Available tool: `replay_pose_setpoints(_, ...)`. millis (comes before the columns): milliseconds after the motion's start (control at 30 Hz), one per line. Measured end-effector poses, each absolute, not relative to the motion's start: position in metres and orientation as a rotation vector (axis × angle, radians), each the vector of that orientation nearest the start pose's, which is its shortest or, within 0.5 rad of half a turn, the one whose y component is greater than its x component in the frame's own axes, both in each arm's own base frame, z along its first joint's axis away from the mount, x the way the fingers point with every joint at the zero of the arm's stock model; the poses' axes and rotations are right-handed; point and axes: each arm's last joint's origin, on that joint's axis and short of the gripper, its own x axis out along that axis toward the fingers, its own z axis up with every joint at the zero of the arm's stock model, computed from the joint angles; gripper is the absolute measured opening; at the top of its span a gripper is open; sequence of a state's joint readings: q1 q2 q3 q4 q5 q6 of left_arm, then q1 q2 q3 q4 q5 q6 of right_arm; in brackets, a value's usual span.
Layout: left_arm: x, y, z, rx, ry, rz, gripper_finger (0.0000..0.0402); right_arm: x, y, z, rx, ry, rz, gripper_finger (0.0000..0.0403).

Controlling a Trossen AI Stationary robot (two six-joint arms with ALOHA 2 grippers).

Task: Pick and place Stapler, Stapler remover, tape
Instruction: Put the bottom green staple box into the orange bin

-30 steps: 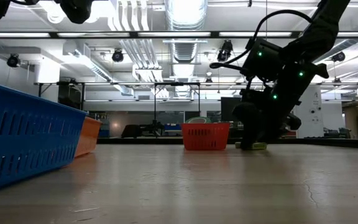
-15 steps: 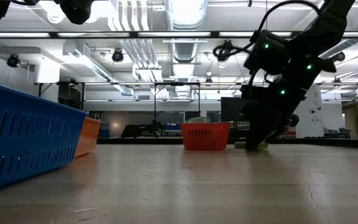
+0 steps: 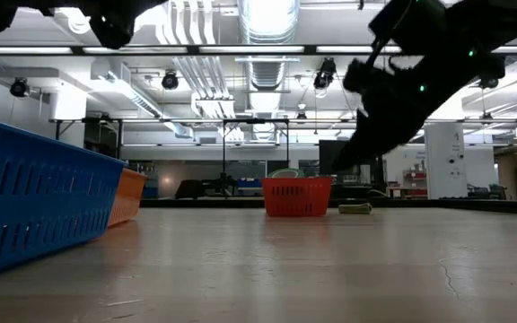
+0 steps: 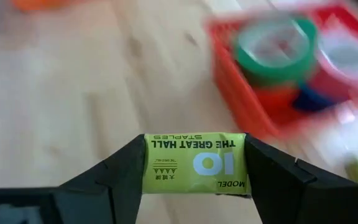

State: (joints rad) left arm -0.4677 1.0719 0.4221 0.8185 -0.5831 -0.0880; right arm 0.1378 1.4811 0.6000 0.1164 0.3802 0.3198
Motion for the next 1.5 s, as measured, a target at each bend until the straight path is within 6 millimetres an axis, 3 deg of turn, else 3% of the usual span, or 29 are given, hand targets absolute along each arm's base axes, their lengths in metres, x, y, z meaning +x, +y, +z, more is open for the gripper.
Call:
replay_pose_setpoints(367, 0.224, -0.077, 0.231, -0.443, -0.089, 0.156, 0.0126, 0.291, 0.067, 0.193, -0.159, 0.525, -0.164, 0.0230)
replay_pose_setpoints(700, 0.259, -0.075, 0.223, -0.525, -0.039, 0.157, 0.0126, 0.305, 0.079, 0.226, -0.326, 0.433, -0.146, 0.0231)
replay_pose_setpoints(1000, 0.291, -0.078, 0.227, -0.558, -0.046, 0.178, 0.0127, 0.307, 0.080, 0.234, -0.385, 0.416, -0.161, 0.0230)
replay_pose_setpoints(1500, 0.312, -0.068, 0.218, -0.605, -0.019, 0.221, 0.0126, 0.308, 0.083, 0.237, -0.441, 0.396, -0.150, 0.0231)
